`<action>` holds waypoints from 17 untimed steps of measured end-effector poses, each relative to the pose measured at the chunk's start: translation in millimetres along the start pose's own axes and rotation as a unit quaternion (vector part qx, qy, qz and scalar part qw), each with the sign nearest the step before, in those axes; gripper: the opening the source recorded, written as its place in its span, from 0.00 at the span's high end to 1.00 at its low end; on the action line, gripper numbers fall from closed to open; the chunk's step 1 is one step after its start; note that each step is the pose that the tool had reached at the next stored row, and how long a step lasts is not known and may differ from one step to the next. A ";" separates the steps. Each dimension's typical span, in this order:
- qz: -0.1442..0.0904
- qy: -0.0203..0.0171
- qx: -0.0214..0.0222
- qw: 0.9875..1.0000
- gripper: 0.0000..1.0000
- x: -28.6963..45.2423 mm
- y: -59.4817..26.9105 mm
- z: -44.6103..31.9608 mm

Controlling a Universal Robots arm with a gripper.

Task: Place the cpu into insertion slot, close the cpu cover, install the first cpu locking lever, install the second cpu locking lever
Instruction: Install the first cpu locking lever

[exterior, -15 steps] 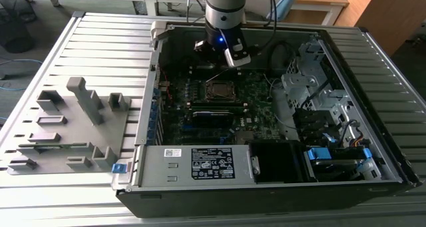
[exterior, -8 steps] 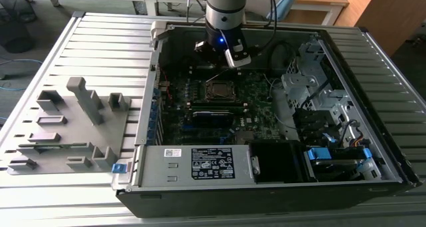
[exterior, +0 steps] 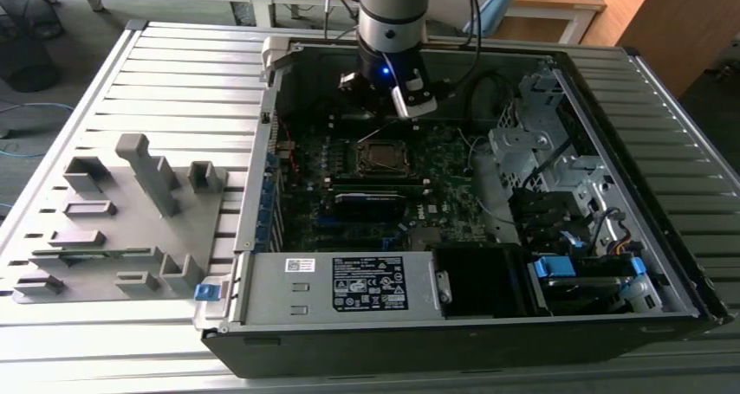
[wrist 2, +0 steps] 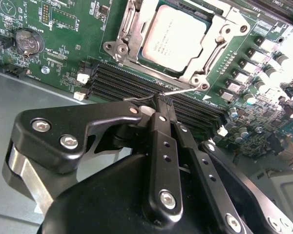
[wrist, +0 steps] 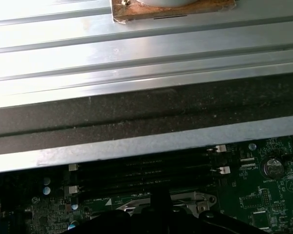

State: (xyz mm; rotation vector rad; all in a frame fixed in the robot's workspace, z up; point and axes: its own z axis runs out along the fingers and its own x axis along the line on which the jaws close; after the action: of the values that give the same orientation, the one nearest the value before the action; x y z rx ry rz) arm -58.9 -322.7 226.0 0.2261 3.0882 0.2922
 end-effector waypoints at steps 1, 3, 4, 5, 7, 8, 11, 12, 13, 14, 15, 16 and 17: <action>0.000 0.000 0.000 1.000 0.90 -0.3 0.0 0.3; 0.000 0.000 0.000 1.000 0.90 -0.5 -0.1 0.6; 0.000 0.000 0.000 1.000 0.90 -0.6 -0.1 0.9; 0.000 0.000 0.000 1.000 0.90 -0.6 -0.1 1.1; 0.000 0.000 0.000 1.000 0.90 -1.0 -0.1 1.3; 0.000 0.000 0.000 1.000 0.90 -1.2 0.0 1.5; 0.000 0.000 0.000 1.000 0.90 -1.5 0.3 1.9; 0.000 0.000 0.000 1.000 0.90 -1.5 0.5 2.0; 0.000 0.000 0.000 1.000 0.90 -1.5 0.6 2.1; 0.000 0.000 0.000 1.000 0.90 -1.5 0.8 2.2; 0.000 0.000 0.000 1.000 0.90 -1.5 0.9 2.2; 0.000 0.000 0.000 1.000 0.90 -1.5 1.1 2.3; 0.000 0.000 0.000 1.000 0.90 -1.6 1.3 2.4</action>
State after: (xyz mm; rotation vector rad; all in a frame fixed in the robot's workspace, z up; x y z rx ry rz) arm -57.0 -321.2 224.0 0.2262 3.0882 0.2925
